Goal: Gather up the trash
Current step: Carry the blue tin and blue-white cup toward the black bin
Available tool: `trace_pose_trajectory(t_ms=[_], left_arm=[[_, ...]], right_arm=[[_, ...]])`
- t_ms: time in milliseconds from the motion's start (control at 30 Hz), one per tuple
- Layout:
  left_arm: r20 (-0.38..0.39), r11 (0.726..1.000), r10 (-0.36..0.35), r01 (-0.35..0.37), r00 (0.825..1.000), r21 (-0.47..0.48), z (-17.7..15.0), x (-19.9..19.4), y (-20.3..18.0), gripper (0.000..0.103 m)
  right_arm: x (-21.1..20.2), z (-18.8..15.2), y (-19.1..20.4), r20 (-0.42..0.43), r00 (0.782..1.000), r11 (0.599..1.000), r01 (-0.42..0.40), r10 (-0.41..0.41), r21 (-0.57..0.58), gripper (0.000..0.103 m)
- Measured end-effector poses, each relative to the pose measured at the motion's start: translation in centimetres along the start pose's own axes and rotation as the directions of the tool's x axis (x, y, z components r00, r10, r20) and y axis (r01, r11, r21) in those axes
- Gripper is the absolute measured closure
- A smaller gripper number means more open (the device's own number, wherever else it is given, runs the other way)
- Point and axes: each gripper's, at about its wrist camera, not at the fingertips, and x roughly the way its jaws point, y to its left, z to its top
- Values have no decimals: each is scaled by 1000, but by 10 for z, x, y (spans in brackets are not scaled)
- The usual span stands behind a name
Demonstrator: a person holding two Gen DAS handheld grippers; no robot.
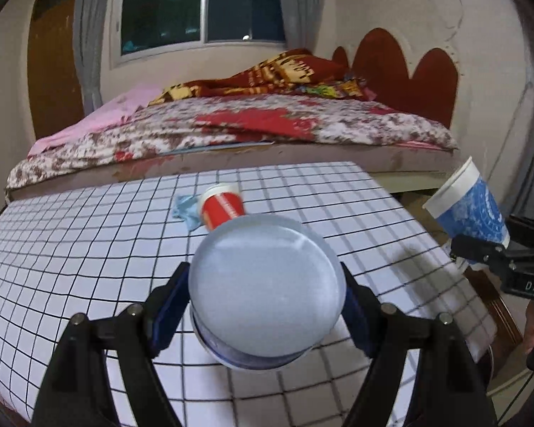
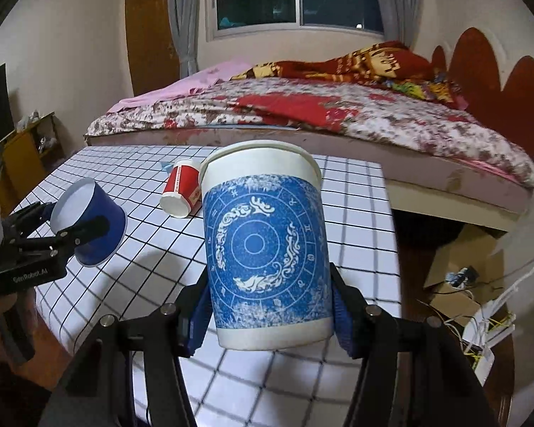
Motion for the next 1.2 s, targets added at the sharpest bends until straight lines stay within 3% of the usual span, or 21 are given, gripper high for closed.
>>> trace_pose_trajectory(t_ms=[567,933,1200], left_arm=[[51,981,-170,164,984,104,-22,-62,-113,25],[17,961,-243,238,970,138,-47,-68,-180,25],[-20,940,-297,296,955,172,-62,-69,-225,25]], right_arm=[[-138,-73,-56,123,986,990,101,-113,102,44],[-169,-131,-107,101,978,962,159,-185,223,43],[-189,-150,-121,96,967,954,210,-235,215,43]])
